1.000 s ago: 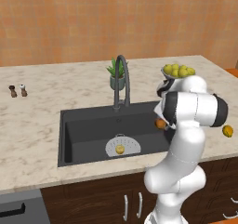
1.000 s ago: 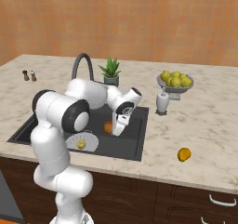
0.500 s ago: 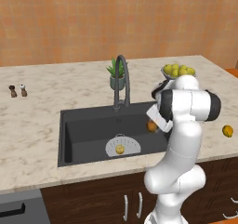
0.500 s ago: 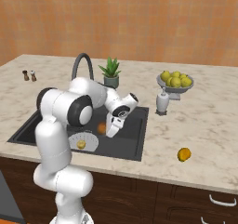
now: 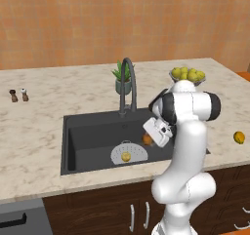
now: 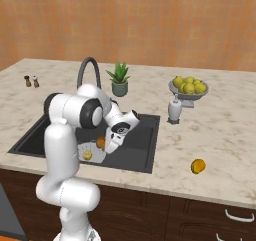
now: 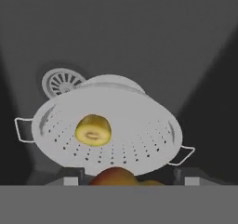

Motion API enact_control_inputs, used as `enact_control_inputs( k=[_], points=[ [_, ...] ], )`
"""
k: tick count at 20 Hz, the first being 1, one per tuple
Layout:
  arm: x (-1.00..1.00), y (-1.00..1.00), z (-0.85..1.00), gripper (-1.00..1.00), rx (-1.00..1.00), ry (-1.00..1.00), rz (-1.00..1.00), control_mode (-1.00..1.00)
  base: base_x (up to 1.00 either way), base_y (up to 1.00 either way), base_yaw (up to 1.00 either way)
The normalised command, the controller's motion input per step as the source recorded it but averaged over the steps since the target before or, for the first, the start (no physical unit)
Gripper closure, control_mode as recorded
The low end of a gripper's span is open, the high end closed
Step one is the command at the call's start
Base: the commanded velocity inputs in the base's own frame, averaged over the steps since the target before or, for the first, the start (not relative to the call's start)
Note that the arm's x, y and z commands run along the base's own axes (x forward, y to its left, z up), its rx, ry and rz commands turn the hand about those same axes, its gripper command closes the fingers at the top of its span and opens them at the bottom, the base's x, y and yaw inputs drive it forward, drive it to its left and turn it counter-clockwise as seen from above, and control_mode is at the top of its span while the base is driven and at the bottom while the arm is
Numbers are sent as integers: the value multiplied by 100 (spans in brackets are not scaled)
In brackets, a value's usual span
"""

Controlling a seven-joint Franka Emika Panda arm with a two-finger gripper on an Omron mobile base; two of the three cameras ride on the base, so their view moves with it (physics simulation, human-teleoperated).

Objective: Put the colander in the sink, put the peach, mango, kiwi in the colander, and turn on the sink faucet and pour water over the colander.

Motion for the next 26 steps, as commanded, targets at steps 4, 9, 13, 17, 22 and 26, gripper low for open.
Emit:
enact_control_inputs(
  k=[4,9,13,17,22,26],
  points=[
    [20,21,-58,100,9,0,0,-100,0,0,0],
    [17,15,-59,100,7,-3,0,-100,0,0,0],
    [22,23,-47,100,5,-6,0,-100,0,0,0],
    [26,26,-39,100,1,-5,-1,-100,0,0,0],
    [1,14,6,-100,3,-11,0,-100,0,0,0],
    [0,0,9,-100,3,-12,0,-100,0,0,0]
  ],
)
